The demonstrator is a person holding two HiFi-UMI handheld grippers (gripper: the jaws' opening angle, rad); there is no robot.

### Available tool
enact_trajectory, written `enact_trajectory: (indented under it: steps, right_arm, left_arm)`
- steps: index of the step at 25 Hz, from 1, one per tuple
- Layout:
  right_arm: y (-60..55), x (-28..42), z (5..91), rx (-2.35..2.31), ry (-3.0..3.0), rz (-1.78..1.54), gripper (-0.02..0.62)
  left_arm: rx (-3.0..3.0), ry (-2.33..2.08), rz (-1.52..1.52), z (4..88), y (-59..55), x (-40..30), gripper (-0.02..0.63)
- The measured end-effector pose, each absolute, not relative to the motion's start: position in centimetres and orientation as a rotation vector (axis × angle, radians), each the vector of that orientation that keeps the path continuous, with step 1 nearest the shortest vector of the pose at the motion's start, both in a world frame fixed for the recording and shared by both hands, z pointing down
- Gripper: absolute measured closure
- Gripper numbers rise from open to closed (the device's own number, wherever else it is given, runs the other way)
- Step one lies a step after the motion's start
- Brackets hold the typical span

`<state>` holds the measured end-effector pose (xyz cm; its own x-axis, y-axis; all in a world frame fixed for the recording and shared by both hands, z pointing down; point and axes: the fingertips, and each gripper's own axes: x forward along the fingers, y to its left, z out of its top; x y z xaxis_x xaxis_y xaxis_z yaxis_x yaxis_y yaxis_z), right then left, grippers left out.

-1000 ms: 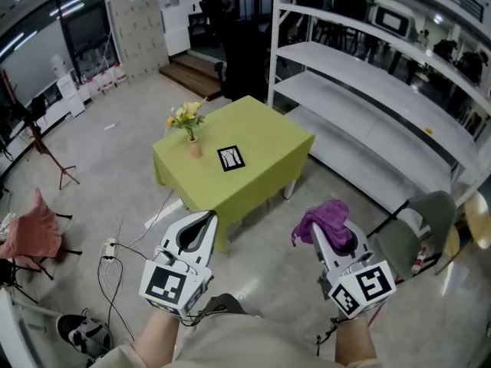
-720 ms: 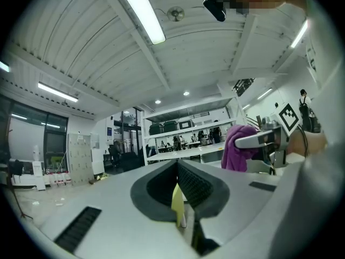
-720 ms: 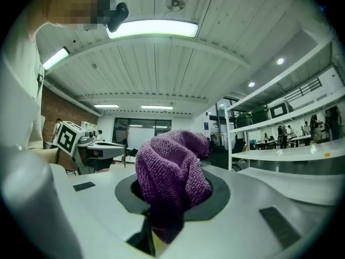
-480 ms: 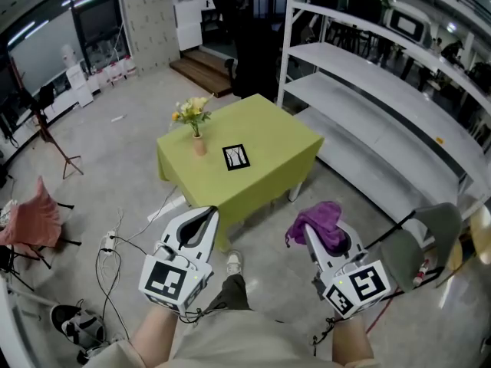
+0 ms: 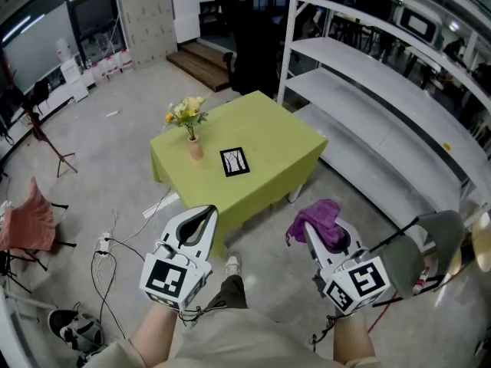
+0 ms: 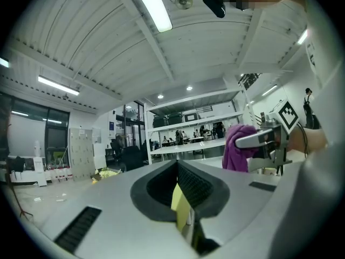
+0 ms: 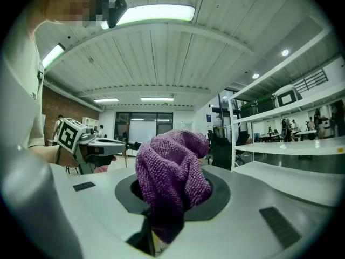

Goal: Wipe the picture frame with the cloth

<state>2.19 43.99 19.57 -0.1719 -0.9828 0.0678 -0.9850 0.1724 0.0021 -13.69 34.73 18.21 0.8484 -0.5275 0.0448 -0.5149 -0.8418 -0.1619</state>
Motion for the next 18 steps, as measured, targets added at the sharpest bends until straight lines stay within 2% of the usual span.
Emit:
enact_trajectory:
  steps: [18]
  right_arm:
    - [18.3, 6.5, 23.9, 1.897, -2.328, 0.325, 0.489]
  left_arm:
    - [-2.983, 0.788, -0.348, 23.8, 10.6, -8.0, 0.598]
